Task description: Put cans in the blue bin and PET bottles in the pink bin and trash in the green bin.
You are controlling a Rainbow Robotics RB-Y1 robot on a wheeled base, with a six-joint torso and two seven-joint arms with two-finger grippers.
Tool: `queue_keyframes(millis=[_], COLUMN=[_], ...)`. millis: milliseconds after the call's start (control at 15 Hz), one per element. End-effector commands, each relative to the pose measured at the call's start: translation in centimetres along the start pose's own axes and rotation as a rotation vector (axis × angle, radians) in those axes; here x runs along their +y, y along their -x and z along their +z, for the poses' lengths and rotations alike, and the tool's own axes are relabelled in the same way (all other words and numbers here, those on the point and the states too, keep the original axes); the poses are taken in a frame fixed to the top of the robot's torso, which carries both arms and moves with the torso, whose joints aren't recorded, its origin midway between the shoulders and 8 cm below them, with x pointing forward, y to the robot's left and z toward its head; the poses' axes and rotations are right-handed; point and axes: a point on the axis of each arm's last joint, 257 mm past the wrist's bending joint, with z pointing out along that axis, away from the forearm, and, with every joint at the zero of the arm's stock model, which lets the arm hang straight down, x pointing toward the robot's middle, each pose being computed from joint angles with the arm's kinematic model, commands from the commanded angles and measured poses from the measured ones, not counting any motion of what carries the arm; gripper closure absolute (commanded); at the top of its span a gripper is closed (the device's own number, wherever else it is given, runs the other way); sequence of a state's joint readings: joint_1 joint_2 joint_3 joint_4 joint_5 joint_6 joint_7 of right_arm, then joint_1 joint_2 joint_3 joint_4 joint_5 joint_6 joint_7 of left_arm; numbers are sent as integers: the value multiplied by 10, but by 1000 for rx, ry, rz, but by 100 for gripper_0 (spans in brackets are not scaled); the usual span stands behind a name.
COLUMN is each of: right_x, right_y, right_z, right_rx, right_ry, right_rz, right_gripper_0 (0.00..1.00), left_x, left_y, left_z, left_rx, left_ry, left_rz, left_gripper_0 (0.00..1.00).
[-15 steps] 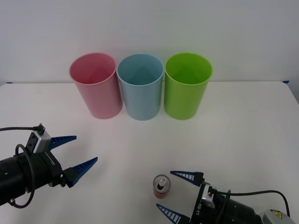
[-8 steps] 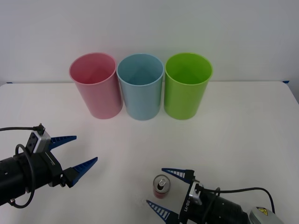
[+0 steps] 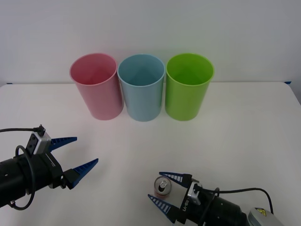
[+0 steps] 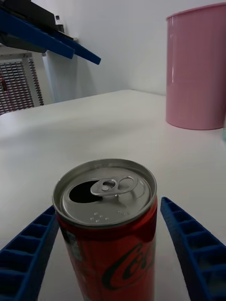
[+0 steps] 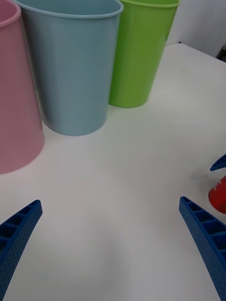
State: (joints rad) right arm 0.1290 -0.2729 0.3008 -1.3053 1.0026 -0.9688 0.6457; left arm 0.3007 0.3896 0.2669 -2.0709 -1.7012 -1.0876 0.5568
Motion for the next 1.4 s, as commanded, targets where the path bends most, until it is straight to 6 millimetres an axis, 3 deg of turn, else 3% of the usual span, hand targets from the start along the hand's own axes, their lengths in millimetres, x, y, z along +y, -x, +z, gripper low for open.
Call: queue_keyframes(millis=[67, 533, 733, 1200, 1400], right_x=[-2, -6, -12, -47, -47], right_y=[1, 8, 25, 110, 159], right_z=[0, 0, -5, -67, -75], right_rx=[-4, -32, -79, -194, -255], right_ry=[-7, -24, -22, -101, -114], right_rz=[6, 21, 10, -73, -66], right_gripper_0=[100, 100, 100, 100, 100], left_x=[0, 0, 0, 0, 0], left_y=[0, 0, 0, 0, 0], left_z=[0, 0, 0, 0, 0], left_rx=[0, 0, 0, 0, 0], left_ry=[0, 0, 0, 0, 0], left_rz=[0, 0, 0, 0, 0], left_gripper_0=[0, 0, 0, 0, 0])
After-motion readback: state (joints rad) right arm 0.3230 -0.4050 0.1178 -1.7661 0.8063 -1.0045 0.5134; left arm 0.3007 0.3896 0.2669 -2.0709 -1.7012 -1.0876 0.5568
